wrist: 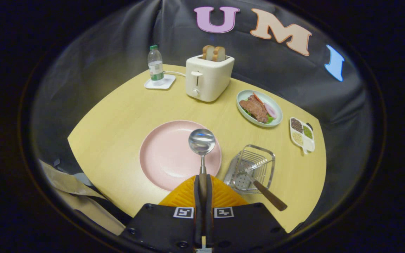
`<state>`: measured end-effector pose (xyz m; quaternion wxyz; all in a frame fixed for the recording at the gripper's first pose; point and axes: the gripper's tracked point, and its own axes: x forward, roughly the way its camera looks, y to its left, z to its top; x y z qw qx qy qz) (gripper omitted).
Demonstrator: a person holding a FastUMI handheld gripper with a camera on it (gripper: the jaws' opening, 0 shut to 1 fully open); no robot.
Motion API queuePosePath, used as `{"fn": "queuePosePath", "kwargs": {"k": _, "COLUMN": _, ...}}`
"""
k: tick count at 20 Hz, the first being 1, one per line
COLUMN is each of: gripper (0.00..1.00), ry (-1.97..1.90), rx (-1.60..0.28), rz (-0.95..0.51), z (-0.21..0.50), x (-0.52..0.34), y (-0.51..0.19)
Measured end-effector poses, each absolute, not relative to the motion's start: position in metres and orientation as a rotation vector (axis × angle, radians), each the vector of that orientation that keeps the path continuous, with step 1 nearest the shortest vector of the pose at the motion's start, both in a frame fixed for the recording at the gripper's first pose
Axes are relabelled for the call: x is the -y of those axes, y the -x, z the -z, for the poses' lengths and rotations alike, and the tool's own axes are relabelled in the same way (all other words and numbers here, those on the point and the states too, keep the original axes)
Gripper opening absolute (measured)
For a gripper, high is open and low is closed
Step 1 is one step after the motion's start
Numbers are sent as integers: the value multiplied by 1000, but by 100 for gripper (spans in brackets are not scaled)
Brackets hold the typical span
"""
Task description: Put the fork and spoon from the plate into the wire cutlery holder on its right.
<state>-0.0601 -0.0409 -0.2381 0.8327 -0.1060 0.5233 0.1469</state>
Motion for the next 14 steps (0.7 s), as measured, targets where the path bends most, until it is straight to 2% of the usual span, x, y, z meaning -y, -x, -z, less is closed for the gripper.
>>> {"fn": "queuePosePath", "kwargs": {"k": 11, "gripper": 7, "ry": 279, "rx": -1204, "rz": -194, "z": 228, "x": 128, "y": 68}}
{"fn": "queuePosePath", "kwargs": {"k": 14, "gripper": 14, "ry": 277, "rx": -1193, "rz": -184, "z": 224, "x": 134, "y": 60}}
